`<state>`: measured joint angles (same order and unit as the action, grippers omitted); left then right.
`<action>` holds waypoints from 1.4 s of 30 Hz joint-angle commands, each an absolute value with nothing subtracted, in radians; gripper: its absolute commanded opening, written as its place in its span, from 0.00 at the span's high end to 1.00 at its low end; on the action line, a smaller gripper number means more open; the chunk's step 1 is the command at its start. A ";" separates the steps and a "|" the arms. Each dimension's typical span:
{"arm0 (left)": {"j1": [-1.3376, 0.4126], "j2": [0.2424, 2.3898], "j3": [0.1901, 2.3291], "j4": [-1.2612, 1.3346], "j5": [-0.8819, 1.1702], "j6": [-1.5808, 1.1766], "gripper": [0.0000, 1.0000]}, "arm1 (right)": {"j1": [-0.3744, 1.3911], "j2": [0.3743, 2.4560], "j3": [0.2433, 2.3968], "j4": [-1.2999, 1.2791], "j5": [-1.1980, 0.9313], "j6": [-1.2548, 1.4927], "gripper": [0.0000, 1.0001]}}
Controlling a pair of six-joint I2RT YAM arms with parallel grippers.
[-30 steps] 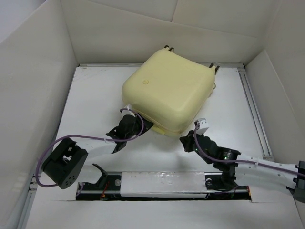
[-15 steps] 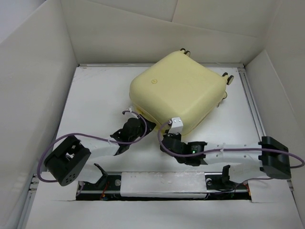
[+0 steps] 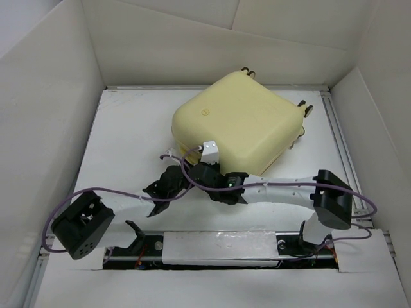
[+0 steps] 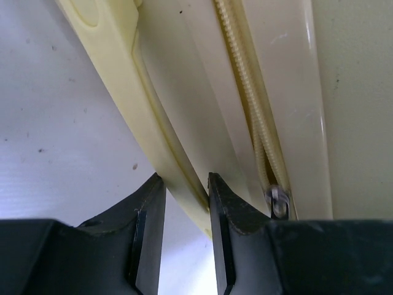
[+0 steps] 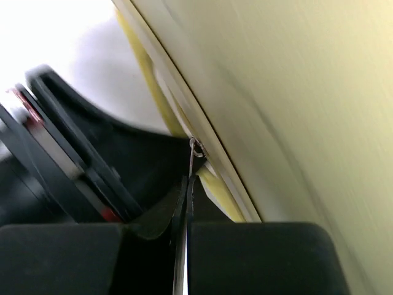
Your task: Pack the luggage
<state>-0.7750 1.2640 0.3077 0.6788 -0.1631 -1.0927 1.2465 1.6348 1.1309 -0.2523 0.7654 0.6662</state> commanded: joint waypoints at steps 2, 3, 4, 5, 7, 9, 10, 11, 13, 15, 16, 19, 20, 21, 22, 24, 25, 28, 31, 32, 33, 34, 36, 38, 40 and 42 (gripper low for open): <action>-0.836 1.160 0.330 0.784 0.026 -1.068 1.00 | 1.273 1.600 1.270 0.019 0.561 0.623 1.00; -0.836 1.143 0.330 0.770 0.026 -1.068 1.00 | 1.273 1.580 1.250 0.018 0.577 0.623 0.96; -0.836 1.122 0.319 0.743 0.026 -1.057 1.00 | 1.298 1.556 1.227 0.018 0.619 0.636 0.88; -0.836 1.073 0.319 0.723 0.015 -1.057 1.00 | 1.307 1.527 1.177 0.018 0.636 0.637 0.78; -0.836 1.016 0.310 0.660 0.005 -1.048 0.98 | 1.325 1.422 1.132 -0.001 0.663 0.647 0.66; -0.836 0.920 0.310 0.592 -0.014 -1.039 0.85 | 1.325 1.317 1.094 -0.053 0.696 0.660 0.48; -0.836 0.882 0.310 0.557 -0.037 -1.028 0.78 | 1.325 1.281 1.094 -0.069 0.710 0.670 0.45; -0.836 0.844 0.310 0.479 -0.057 -1.028 0.70 | 1.325 1.247 1.082 -0.081 0.722 0.670 0.42; -0.836 0.728 0.310 0.379 -0.130 -0.994 0.54 | 1.315 1.160 1.081 -0.121 0.735 0.661 0.39; -0.836 0.655 0.348 0.244 -0.182 -0.973 0.48 | 1.289 1.112 1.081 -0.155 0.770 0.661 0.39; -0.812 0.596 0.368 0.207 -0.202 -0.960 0.40 | 1.276 1.077 1.081 -0.217 0.790 0.661 0.42; -0.756 0.597 0.540 0.061 -0.252 -0.865 0.29 | 1.149 0.988 1.049 -0.445 0.868 0.798 0.93; -0.756 0.616 0.620 0.025 -0.271 -0.836 0.27 | 1.084 0.961 1.030 -0.471 0.880 0.846 0.99; -0.756 0.638 0.662 0.014 -0.281 -0.818 0.25 | 1.051 0.930 0.982 -0.492 0.881 0.866 1.00; -0.756 0.693 0.705 0.003 -0.293 -0.798 0.23 | 1.019 0.858 0.954 -0.503 0.881 0.867 1.00; -0.756 0.760 0.843 -0.040 -0.348 -0.738 0.18 | 0.913 0.784 0.893 -0.503 0.855 0.876 1.00; -0.756 0.800 0.892 -0.057 -0.373 -0.720 0.18 | 0.870 0.749 0.832 -0.503 0.841 0.876 0.99; -0.747 0.958 1.083 -0.118 -0.483 -0.662 0.16 | 0.680 0.640 0.732 -0.492 0.755 0.876 0.87; -0.709 1.098 1.248 -0.150 -0.482 -0.611 0.15 | 0.492 0.612 0.675 -0.427 0.636 0.802 0.82; -0.569 1.170 1.276 -0.150 -0.389 -0.600 0.16 | 0.445 0.624 0.646 -0.408 0.533 0.784 0.80; -0.467 1.207 1.296 -0.150 -0.261 -0.624 0.17 | 0.404 0.665 0.631 -0.356 0.472 0.764 0.77; -0.362 1.247 1.305 -0.114 0.035 -0.646 0.19 | 0.326 0.695 0.618 -0.335 0.415 0.740 0.77; -0.127 1.371 1.305 -0.098 0.251 -0.699 0.31 | 0.270 0.774 0.594 -0.296 0.278 0.739 0.77; -0.059 1.416 1.296 -0.049 0.327 -0.712 0.31 | 0.235 0.787 0.562 -0.249 0.235 0.730 0.74; -0.022 1.483 1.287 -0.049 0.336 -0.703 0.31 | 0.223 0.796 0.506 -0.161 0.192 0.730 0.67; -0.021 1.544 1.310 -0.049 0.385 -0.693 0.32 | 0.203 0.828 0.483 -0.109 0.128 0.730 0.65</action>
